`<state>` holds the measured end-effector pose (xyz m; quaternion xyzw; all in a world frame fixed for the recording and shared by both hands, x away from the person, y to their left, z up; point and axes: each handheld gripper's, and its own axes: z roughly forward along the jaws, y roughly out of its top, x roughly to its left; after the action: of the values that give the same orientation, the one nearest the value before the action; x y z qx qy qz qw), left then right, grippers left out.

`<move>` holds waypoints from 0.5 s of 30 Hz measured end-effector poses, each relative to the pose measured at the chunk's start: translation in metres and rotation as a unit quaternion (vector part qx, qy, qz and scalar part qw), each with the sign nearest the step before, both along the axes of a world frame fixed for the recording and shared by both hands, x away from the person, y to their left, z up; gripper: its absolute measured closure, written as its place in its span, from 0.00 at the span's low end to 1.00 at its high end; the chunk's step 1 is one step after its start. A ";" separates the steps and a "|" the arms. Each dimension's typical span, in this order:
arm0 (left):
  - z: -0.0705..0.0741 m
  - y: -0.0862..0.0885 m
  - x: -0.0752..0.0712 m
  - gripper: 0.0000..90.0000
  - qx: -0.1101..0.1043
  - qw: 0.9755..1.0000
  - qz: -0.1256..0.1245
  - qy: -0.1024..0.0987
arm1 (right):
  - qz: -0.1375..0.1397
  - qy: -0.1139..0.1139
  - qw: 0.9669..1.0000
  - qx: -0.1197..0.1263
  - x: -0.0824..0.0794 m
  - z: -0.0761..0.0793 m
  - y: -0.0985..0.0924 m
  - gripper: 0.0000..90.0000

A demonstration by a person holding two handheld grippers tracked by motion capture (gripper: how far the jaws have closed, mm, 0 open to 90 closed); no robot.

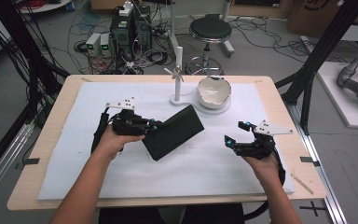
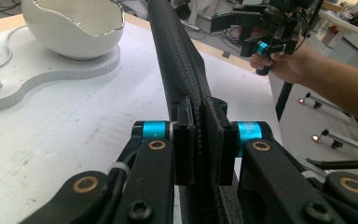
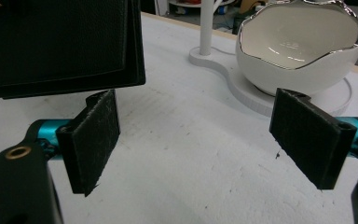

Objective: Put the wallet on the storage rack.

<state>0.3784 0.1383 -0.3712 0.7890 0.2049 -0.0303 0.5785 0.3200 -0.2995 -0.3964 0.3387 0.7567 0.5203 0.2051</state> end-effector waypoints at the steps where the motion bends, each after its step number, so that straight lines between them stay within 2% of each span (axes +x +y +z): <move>1: 0.000 0.000 0.000 0.91 0.001 1.000 0.000 0.000 | 0.002 0.001 1.000 -0.001 0.000 0.000 0.000 0.18; 8: 0.001 -0.002 -0.002 0.91 -0.003 1.000 -0.012 -0.001 | 0.015 0.002 1.000 0.006 0.002 0.002 0.002 0.18; 11: 0.003 -0.004 -0.004 0.91 -0.003 1.000 -0.018 -0.006 | 0.041 0.008 0.999 0.016 0.005 0.007 0.005 0.18; 15: 0.008 -0.007 -0.006 0.91 -0.005 0.999 -0.037 -0.013 | 0.095 0.031 0.995 0.023 0.013 0.016 0.015 0.18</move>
<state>0.3724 0.1309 -0.3628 0.7932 0.1682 -0.0427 0.5837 0.3326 -0.2847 -0.3800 0.2853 0.7795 0.5438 0.1236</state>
